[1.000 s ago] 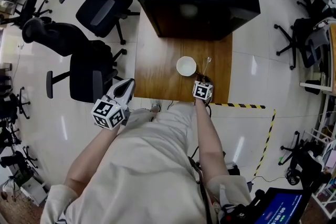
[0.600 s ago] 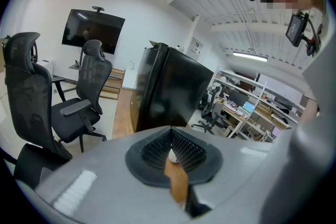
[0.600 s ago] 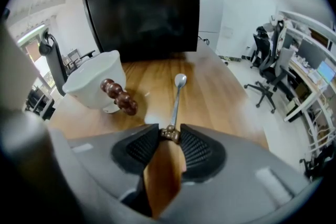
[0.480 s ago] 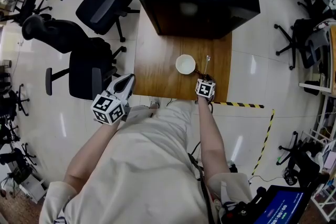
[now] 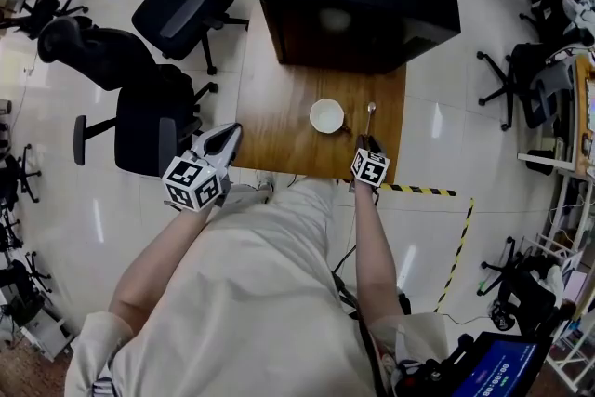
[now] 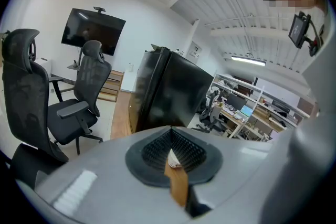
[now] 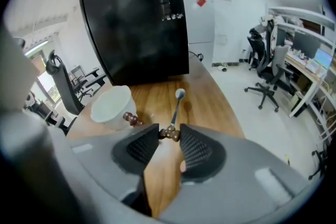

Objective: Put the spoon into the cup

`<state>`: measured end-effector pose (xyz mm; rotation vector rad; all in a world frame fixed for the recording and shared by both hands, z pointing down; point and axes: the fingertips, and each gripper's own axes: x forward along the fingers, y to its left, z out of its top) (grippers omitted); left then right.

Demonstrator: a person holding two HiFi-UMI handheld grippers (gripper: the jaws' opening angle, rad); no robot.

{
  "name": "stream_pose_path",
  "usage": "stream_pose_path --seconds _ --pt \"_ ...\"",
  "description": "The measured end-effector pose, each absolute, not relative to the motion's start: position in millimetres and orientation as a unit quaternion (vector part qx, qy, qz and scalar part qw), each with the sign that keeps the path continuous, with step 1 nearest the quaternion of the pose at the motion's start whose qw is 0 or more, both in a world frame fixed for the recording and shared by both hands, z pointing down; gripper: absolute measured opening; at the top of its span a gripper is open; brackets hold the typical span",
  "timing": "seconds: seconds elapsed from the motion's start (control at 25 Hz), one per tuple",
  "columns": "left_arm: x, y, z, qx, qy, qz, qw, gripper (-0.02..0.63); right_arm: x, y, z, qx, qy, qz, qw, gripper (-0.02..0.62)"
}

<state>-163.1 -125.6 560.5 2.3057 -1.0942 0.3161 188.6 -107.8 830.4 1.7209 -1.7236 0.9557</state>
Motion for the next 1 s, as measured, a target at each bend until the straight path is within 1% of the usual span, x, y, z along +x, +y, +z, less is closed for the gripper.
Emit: stream_pose_path --seconds 0.24,0.52,0.76,1.0 --pt "-154.9 -131.8 561.8 0.871 -0.390 0.112 0.277 0.000 174.2 -113.2 777.4 0.629 -0.665 0.328 0.233 0.126" --pt "-145.0 -137.2 563.7 0.878 -0.372 0.113 0.279 0.000 130.7 -112.7 729.4 0.586 -0.710 0.325 0.216 0.126" --pt "-135.3 -139.0 565.4 0.885 -0.356 0.114 0.278 0.000 93.8 -110.6 721.8 0.543 -0.738 0.329 0.228 0.126" --pt "-134.5 -139.5 563.6 0.885 -0.354 0.112 0.279 0.000 74.1 -104.5 732.4 0.509 -0.748 0.339 0.258 0.126"
